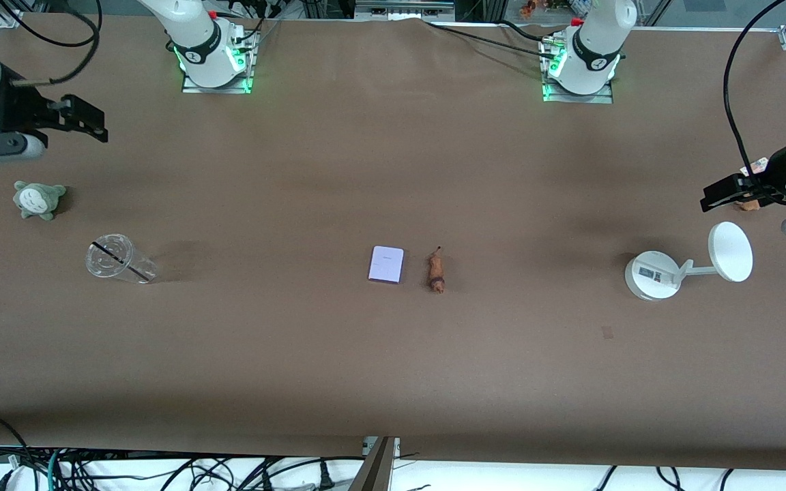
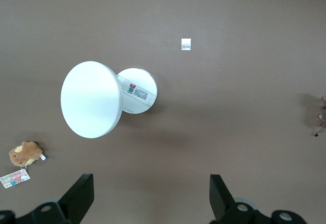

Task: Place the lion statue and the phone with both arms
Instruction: 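Reach the left gripper toward the lion statue while the right gripper moves out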

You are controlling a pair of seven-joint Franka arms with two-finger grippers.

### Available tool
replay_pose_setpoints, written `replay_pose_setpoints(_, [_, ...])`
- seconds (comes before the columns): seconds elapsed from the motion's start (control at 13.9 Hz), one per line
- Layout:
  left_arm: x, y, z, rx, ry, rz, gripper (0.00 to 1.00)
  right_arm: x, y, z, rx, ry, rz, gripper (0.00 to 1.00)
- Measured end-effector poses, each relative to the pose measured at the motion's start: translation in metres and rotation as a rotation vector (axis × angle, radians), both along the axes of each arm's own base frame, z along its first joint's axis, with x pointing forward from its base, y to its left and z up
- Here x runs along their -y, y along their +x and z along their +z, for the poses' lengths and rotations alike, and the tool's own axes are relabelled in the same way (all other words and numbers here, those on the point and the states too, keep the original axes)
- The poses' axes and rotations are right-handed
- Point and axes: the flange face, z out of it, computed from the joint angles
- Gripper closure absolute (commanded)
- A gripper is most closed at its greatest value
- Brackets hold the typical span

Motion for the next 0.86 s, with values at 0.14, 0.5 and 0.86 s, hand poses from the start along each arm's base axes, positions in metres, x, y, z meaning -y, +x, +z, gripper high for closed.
replay_pose_setpoints(0.14, [0.000,0.003,-0.002,-0.001,-0.001,0.000,0.00,0.000,0.006,-0.011,-0.019,0.000,0.000,0.00])
replay_pose_setpoints(0.5, [0.032,0.016,-0.027,-0.038,-0.049,-0.007,0.00,-0.001,0.009,-0.019,-0.034,0.000,0.003,0.00])
replay_pose_setpoints(0.86, [0.160,0.042,-0.099,-0.040,-0.057,0.032,0.00,-0.056,0.022,-0.044,-0.028,0.008,0.092,0.00])
